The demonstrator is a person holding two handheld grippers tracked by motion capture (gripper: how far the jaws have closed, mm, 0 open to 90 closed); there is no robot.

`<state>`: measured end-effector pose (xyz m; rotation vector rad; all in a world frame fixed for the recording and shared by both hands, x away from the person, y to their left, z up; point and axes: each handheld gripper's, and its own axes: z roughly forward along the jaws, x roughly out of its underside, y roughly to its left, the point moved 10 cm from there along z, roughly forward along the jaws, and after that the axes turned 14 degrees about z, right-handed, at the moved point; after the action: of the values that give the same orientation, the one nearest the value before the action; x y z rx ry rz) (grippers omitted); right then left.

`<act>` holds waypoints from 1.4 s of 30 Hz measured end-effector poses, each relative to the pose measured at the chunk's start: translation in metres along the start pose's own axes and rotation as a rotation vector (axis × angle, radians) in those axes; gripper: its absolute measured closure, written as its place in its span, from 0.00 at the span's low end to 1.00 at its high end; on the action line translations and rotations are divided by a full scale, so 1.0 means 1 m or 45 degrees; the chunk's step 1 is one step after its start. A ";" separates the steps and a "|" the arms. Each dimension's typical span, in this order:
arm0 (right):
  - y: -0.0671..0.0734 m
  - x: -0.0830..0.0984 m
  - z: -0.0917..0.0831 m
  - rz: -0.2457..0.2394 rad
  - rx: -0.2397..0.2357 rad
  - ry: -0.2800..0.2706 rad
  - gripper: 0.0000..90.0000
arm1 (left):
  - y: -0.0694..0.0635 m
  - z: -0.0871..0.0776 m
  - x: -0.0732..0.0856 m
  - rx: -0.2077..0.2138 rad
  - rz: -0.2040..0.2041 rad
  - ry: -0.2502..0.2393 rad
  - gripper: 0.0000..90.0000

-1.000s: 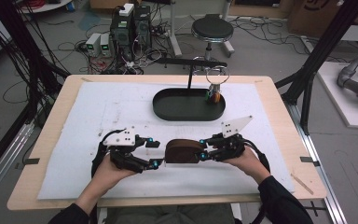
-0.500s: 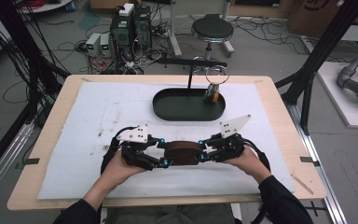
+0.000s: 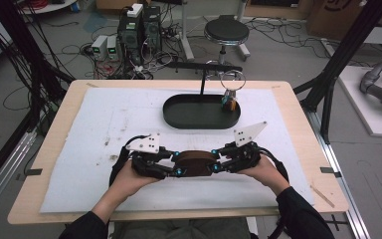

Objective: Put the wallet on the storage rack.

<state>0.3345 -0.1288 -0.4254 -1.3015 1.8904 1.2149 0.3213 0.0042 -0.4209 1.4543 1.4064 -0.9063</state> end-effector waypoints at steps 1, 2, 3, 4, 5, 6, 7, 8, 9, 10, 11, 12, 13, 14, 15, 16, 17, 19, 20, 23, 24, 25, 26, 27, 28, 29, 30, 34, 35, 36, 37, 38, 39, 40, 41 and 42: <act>0.000 0.000 0.000 -0.004 0.004 -0.002 0.75 | 0.000 0.000 0.000 -0.004 -0.001 -0.004 0.70; -0.001 -0.001 0.000 -0.007 0.010 -0.005 0.74 | 0.000 0.000 -0.001 -0.005 -0.002 -0.013 0.72; 0.000 -0.001 -0.001 -0.009 0.009 -0.008 0.74 | 0.001 0.000 -0.001 -0.006 -0.001 -0.016 0.72; -0.001 -0.002 -0.001 -0.016 0.015 -0.013 0.72 | 0.001 -0.001 -0.002 -0.014 0.002 -0.022 0.73; -0.001 -0.003 -0.001 -0.017 0.022 -0.023 0.72 | 0.001 -0.001 -0.002 -0.015 0.008 -0.027 0.73; 0.000 -0.003 -0.002 -0.019 0.024 -0.031 0.71 | 0.001 -0.001 -0.003 -0.016 0.009 -0.033 0.73; -0.001 -0.004 -0.003 -0.022 0.028 -0.037 0.69 | 0.001 -0.001 -0.003 -0.022 0.017 -0.034 0.74; -0.001 -0.005 -0.003 -0.025 0.031 -0.052 0.65 | 0.002 -0.001 -0.003 -0.035 0.030 -0.029 0.74; -0.002 -0.007 -0.006 -0.021 0.039 -0.071 0.60 | 0.003 -0.001 -0.003 -0.040 0.028 -0.032 0.74; -0.003 -0.009 -0.008 -0.026 0.045 -0.096 0.56 | 0.004 -0.001 -0.003 -0.044 0.023 -0.033 0.74; -0.004 -0.011 -0.012 -0.011 0.060 -0.113 0.53 | 0.005 -0.002 -0.003 -0.048 0.022 -0.038 0.74; -0.005 -0.012 -0.015 -0.004 0.071 -0.131 0.51 | 0.006 -0.003 -0.003 -0.059 0.019 -0.045 0.74; -0.007 -0.013 -0.019 -0.004 0.091 -0.148 0.49 | 0.008 -0.004 -0.004 -0.073 0.015 -0.055 0.74; -0.010 -0.013 -0.025 0.009 0.114 -0.166 0.47 | 0.010 -0.005 -0.004 -0.082 0.020 -0.057 0.74; -0.013 -0.014 -0.029 0.012 0.131 -0.185 0.45 | 0.012 -0.006 -0.004 -0.095 0.018 -0.061 0.74; -0.015 -0.014 -0.033 0.028 0.153 -0.201 0.43 | 0.012 -0.006 -0.004 -0.098 0.015 -0.063 0.74; -0.018 -0.015 -0.037 0.029 0.168 -0.224 0.42 | 0.014 -0.007 -0.004 -0.106 0.016 -0.065 0.74; -0.024 -0.015 -0.047 0.045 0.212 -0.261 0.40 | 0.017 -0.009 -0.005 -0.130 0.018 -0.077 0.74; -0.027 -0.014 -0.052 0.058 0.236 -0.273 0.39 | 0.019 -0.010 -0.006 -0.141 0.020 -0.079 0.74; -0.039 -0.013 -0.066 0.088 0.315 -0.321 0.37 | 0.025 -0.012 -0.008 -0.177 0.019 -0.085 0.74; -0.041 -0.012 -0.070 0.102 0.330 -0.332 0.37 | 0.028 -0.013 -0.008 -0.194 0.022 -0.087 0.74; -0.044 -0.012 -0.074 0.110 0.351 -0.346 0.37 | 0.031 -0.014 -0.009 -0.206 0.025 -0.090 0.74; -0.046 -0.011 -0.078 0.120 0.367 -0.359 0.37 | 0.034 -0.014 -0.010 -0.223 0.024 -0.094 0.74; -0.049 -0.010 -0.082 0.122 0.388 -0.372 0.37 | 0.038 -0.015 -0.011 -0.245 0.027 -0.100 0.74; -0.051 -0.009 -0.085 0.125 0.409 -0.381 0.37 | 0.042 -0.015 -0.011 -0.264 0.022 -0.108 0.74; -0.054 -0.008 -0.089 0.128 0.434 -0.393 0.37 | 0.045 -0.015 -0.011 -0.275 0.017 -0.098 0.74; -0.056 -0.007 -0.093 0.138 0.455 -0.402 0.37 | 0.050 -0.015 -0.011 -0.296 0.019 -0.092 0.74; -0.066 -0.003 -0.108 0.169 0.522 -0.451 0.37 | 0.067 -0.014 -0.011 -0.360 0.007 -0.107 0.74; -0.068 -0.002 -0.112 0.179 0.540 -0.463 0.37 | 0.071 -0.014 -0.011 -0.371 0.004 -0.104 0.74; -0.070 -0.002 -0.115 0.183 0.558 -0.475 0.37 | 0.076 -0.013 -0.010 -0.386 0.000 -0.101 0.74; -0.072 -0.001 -0.119 0.192 0.575 -0.485 0.37 | 0.080 -0.012 -0.010 -0.400 -0.002 -0.103 0.74; -0.074 0.000 -0.122 0.204 0.585 -0.497 0.37 | 0.086 -0.011 -0.009 -0.416 -0.004 -0.108 0.74; -0.076 0.001 -0.126 0.206 0.602 -0.513 0.37 | 0.089 -0.010 -0.008 -0.424 -0.017 -0.103 0.74; -0.077 0.002 -0.128 0.215 0.609 -0.514 0.37 | 0.094 -0.009 -0.007 -0.444 -0.022 -0.100 0.74; -0.079 0.003 -0.130 0.226 0.616 -0.520 0.37 | 0.099 -0.008 -0.005 -0.462 -0.026 -0.103 0.74; -0.080 0.004 -0.131 0.230 0.624 -0.526 0.37 | 0.105 -0.006 -0.004 -0.480 -0.037 -0.110 0.75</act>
<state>0.4143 -0.2580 -0.3994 -0.5827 1.8585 0.9272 0.4244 0.0133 -0.4034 1.1014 1.4453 -0.6683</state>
